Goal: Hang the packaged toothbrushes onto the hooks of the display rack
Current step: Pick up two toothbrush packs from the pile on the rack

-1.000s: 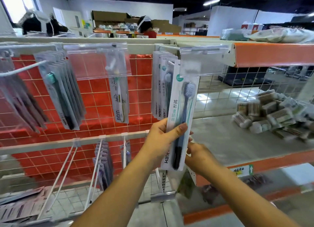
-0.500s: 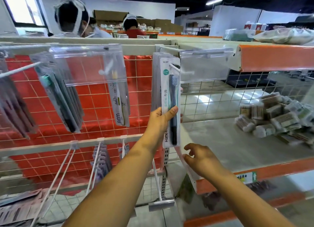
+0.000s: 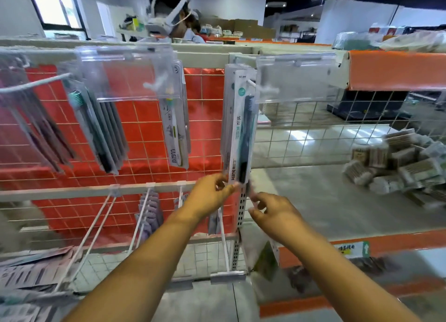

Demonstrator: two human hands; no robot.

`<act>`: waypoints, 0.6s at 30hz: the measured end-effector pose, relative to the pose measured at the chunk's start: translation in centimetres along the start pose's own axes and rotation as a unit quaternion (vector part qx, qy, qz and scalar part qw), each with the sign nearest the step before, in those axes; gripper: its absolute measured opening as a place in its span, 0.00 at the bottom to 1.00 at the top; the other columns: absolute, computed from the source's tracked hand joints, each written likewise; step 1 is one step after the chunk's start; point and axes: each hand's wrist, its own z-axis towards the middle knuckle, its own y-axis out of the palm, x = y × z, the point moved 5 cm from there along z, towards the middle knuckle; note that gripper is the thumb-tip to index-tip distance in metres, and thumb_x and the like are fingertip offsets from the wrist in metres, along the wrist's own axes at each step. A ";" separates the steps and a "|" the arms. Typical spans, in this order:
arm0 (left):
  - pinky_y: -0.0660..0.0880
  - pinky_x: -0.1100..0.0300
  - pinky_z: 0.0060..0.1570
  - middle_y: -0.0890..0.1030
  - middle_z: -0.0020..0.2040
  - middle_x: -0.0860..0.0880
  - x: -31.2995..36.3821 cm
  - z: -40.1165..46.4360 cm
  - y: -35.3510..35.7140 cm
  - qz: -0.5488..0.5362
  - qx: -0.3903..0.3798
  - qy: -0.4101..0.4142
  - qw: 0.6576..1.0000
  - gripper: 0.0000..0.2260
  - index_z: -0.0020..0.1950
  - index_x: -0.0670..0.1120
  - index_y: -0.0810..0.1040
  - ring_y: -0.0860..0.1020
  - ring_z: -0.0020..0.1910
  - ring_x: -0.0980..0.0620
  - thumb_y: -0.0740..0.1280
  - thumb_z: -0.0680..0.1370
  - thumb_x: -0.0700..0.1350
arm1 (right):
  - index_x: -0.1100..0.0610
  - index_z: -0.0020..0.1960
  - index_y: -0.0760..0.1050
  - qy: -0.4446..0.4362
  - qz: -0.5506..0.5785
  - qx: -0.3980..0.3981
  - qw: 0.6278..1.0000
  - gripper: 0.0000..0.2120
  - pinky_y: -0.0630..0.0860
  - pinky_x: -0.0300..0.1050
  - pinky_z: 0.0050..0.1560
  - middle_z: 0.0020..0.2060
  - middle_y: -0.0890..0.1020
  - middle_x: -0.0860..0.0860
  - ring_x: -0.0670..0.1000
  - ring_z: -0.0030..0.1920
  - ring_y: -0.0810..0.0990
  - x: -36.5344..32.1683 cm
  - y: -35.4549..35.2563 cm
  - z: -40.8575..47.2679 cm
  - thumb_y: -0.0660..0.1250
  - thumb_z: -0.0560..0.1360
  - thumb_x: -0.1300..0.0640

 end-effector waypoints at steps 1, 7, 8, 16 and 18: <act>0.75 0.54 0.55 0.79 0.58 0.47 -0.7 -0.5 -0.5 0.039 0.011 -0.007 0.999 0.22 0.64 0.46 0.74 0.77 0.55 0.50 0.65 0.76 0.57 | 0.49 0.64 0.70 -0.006 0.003 -0.007 1.000 0.15 0.74 0.45 0.54 0.58 0.76 0.50 0.51 0.54 0.76 -0.4 0.4 0.0 0.60 0.78 0.50; 0.71 0.53 0.61 0.75 0.63 0.46 -2.8 -4.2 -3.8 0.201 0.074 -0.012 0.977 0.20 0.66 0.45 0.73 0.73 0.62 0.48 0.64 0.78 0.53 | 0.52 0.60 0.75 -0.069 0.014 -0.028 0.997 0.13 0.75 0.50 0.56 0.56 0.79 0.54 0.55 0.54 0.78 -3.9 2.7 0.5 0.61 0.77 0.52; 0.71 0.53 0.62 0.76 0.63 0.47 -3.3 -5.0 -4.4 0.207 0.085 -0.024 0.974 0.19 0.66 0.46 0.73 0.73 0.62 0.48 0.64 0.78 0.53 | 0.53 0.60 0.75 -0.093 0.008 -0.030 0.995 0.14 0.75 0.49 0.55 0.55 0.80 0.55 0.55 0.53 0.78 -4.7 3.3 0.5 0.61 0.77 0.53; 0.73 0.54 0.53 0.79 0.57 0.47 -7.6 -12.9 -9.0 0.280 0.163 -0.086 0.942 0.17 0.61 0.47 0.76 0.76 0.56 0.46 0.61 0.78 0.54 | 0.56 0.62 0.74 -0.212 -0.008 -0.107 0.971 0.15 0.75 0.50 0.55 0.56 0.79 0.56 0.56 0.53 0.78 -11.6 9.0 -1.2 0.62 0.77 0.54; 0.74 0.52 0.53 0.79 0.55 0.47 -8.9 -14.8 -10.4 0.292 0.180 -0.103 0.934 0.16 0.60 0.47 0.76 0.76 0.56 0.45 0.61 0.78 0.55 | 0.56 0.59 0.75 -0.234 -0.019 -0.120 0.964 0.14 0.76 0.52 0.54 0.53 0.80 0.56 0.58 0.52 0.78 -13.7 10.3 -2.0 0.62 0.77 0.53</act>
